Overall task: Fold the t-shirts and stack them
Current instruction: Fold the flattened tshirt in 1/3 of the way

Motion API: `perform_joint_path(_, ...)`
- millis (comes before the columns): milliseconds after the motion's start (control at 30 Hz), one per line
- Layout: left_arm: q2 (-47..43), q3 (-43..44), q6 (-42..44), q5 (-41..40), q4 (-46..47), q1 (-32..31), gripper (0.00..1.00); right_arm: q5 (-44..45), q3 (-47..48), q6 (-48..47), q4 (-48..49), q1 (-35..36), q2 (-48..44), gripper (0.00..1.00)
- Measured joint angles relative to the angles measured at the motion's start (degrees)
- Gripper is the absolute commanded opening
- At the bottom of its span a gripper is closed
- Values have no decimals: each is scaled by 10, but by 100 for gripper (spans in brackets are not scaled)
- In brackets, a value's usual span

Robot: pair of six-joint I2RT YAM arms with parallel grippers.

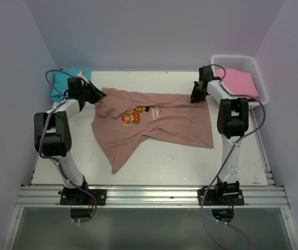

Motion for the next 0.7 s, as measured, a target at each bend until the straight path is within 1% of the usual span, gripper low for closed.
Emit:
perform_joint_path(367,-17,-13,0,0,1,0,0,7,-87,-2,7,0,-78,0)
perform_joint_path(567,-21,-18,0,0,2,0,0,26,-115,-3,3,0,-110,0)
perform_joint_path(700,-24,-34,0,1,0,0,0,39,-118,-5,0,0,-113,0)
